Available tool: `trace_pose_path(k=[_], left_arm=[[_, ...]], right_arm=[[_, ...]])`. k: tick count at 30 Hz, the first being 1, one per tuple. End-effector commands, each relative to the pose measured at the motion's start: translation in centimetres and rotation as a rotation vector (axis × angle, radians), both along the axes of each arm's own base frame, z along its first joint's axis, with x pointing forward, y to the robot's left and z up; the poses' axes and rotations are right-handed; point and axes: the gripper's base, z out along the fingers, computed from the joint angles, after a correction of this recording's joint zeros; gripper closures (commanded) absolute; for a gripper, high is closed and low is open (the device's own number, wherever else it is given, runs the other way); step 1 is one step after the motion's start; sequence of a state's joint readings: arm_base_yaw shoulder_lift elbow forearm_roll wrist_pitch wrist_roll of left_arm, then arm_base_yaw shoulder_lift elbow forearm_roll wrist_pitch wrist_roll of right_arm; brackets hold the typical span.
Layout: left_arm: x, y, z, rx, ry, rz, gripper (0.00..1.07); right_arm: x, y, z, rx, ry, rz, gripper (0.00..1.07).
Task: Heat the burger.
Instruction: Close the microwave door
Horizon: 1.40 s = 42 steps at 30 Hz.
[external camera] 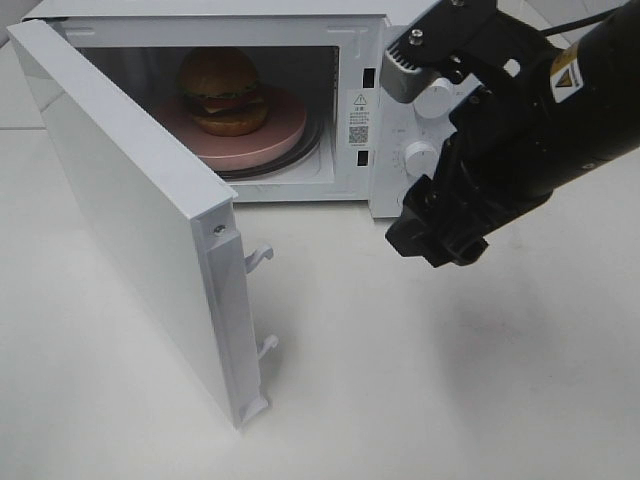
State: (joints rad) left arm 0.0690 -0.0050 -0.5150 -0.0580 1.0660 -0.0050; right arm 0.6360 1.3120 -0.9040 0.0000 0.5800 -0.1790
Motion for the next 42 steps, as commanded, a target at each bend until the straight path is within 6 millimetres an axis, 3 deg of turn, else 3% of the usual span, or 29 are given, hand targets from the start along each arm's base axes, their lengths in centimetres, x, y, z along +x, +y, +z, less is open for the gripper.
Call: trace_pose_path(k=[1, 20, 30, 35, 42], left_arm=[[-0.2, 0.0, 0.3, -0.006, -0.015, 0.006, 0.07], [-0.2, 0.0, 0.3, -0.006, -0.015, 0.006, 0.07], [-0.2, 0.0, 0.3, -0.006, -0.015, 0.006, 0.07], [-0.2, 0.0, 0.3, -0.006, -0.015, 0.006, 0.07], [-0.2, 0.0, 0.3, -0.006, -0.015, 0.006, 0.07]], right_arm=[[-1.1, -0.8, 0.5, -0.005, 0.06, -0.051, 0.31], [-4.5, -3.3, 0.7, -0.164, 0.347, -0.185, 0.32], [-6.3, -4.7, 1.8, -0.114, 0.308, -0.21, 0.32], [-7.8, -6.0, 2.0, -0.078, 0.283, -0.239, 0.32], [-9.4, -10.7, 2.0, 0.027, 0.233, -0.478, 0.32]])
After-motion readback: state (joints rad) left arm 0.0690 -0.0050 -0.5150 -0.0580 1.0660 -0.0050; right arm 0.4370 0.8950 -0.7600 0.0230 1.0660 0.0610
